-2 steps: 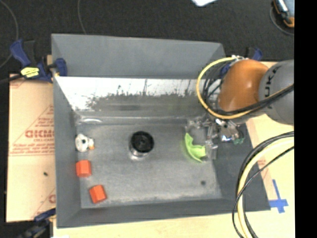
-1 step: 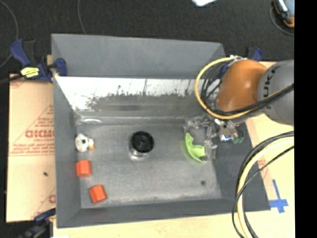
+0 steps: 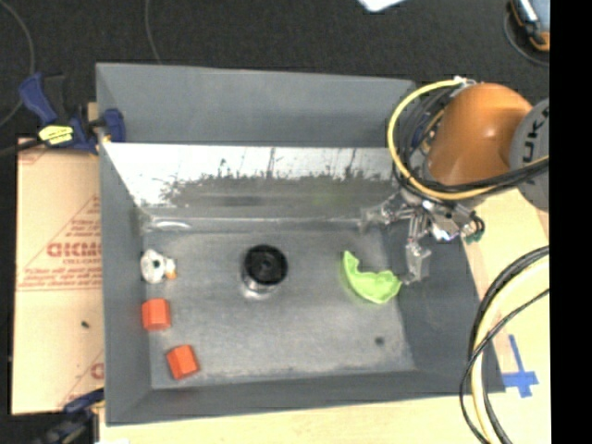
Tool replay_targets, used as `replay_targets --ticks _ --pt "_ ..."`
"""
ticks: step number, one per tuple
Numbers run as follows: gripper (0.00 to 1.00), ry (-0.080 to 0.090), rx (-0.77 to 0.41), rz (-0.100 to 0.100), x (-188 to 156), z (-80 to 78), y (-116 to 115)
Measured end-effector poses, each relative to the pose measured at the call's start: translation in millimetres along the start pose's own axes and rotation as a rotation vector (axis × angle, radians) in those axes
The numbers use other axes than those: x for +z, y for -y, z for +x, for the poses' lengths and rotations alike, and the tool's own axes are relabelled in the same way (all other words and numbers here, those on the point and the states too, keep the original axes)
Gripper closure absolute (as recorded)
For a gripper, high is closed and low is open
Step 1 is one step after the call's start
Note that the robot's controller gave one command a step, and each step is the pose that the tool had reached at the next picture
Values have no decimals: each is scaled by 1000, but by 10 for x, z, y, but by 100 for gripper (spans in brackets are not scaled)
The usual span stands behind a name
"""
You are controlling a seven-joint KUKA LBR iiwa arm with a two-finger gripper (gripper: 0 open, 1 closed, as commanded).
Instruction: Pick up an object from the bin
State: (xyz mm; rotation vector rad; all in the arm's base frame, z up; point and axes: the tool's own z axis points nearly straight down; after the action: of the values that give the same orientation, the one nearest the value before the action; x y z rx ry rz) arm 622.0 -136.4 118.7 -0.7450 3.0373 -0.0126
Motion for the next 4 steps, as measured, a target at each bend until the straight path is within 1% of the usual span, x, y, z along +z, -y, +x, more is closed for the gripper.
replay_targets --ticks 1,2,3,4 --pt "0 4 105 1 108 -61 -17" --pt "0 4 18 3 337 -73 -247" --pt "0 11 -3 7 447 -176 -138" --pt "0 11 -3 6 458 -101 -182"
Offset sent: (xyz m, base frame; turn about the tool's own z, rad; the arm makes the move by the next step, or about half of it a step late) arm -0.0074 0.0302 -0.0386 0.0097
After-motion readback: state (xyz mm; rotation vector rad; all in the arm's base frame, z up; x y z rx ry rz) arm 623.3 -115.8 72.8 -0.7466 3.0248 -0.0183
